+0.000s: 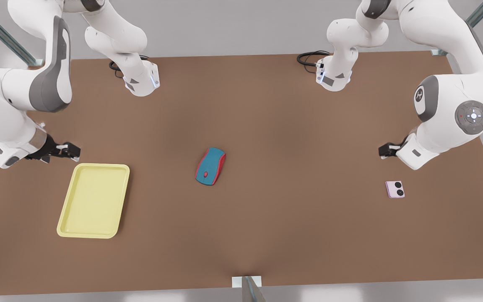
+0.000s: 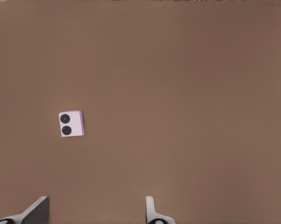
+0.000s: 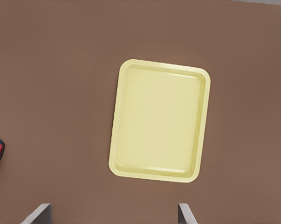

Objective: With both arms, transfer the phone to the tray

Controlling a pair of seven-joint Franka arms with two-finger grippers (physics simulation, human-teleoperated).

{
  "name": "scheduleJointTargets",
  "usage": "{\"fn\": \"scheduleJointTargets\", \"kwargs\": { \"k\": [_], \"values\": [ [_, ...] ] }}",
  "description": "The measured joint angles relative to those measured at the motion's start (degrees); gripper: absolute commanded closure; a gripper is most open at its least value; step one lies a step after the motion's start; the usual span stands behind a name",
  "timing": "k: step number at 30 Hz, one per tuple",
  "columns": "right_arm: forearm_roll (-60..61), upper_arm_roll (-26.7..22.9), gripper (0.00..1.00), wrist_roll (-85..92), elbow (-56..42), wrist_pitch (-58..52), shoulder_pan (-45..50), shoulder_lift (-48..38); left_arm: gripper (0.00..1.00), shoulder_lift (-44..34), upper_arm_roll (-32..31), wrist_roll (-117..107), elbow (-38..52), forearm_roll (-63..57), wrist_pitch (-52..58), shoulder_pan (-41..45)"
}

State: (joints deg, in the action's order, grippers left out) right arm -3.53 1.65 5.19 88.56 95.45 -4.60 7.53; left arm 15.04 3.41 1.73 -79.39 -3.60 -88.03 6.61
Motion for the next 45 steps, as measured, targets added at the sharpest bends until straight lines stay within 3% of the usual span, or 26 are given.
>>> {"fn": "scheduleJointTargets", "kwargs": {
  "k": [2, 6, 10, 19, 29, 42, 45],
  "values": [
    [-0.12, -0.93, 0.0, 0.51, -4.91, 0.49, 0.12, 4.92, 0.0, 0.78, 0.01, 0.28, -0.03, -0.01, -0.65, -0.03],
    [0.13, -1.38, 0.0, 1.19, -3.07, 2.81, 0.11, 4.96, 0.0, 6.63, 2.07, 0.72, -3.41, 0.26, -4.71, -0.17],
    [0.35, -1.46, 0.0, 1.61, 1.46, 4.24, 0.14, 3.37, 0.0, 8.95, 4.27, 1.26, -14.69, 0.89, -15.78, -2.26],
    [0.66, -1.39, 0.0, 2.26, 2.47, 4.98, 0.83, 3.24, 0.0, 15.92, 4.5, 6.66, -24.0, 7.13, -36.85, -10.52],
    [0.82, -1.39, 0.0, 2.67, 2.74, 5.03, 0.82, 3.58, 0.0, 21.32, 4.59, 15.72, -24.72, 8.85, -49.16, -15.51],
    [0.76, -1.3, 0.0, 3.01, 3.4, 4.92, 0.87, 3.86, 0.0, 24.91, 4.42, 23.22, -23.59, 9.18, -54.19, -15.66],
    [0.66, -1.42, 0.0, 3.06, 2.68, 4.66, 1.27, 4.44, 0.09, 25.27, 4.41, 24.29, -23.41, 9.23, -54.47, -15.66]
  ]
}}
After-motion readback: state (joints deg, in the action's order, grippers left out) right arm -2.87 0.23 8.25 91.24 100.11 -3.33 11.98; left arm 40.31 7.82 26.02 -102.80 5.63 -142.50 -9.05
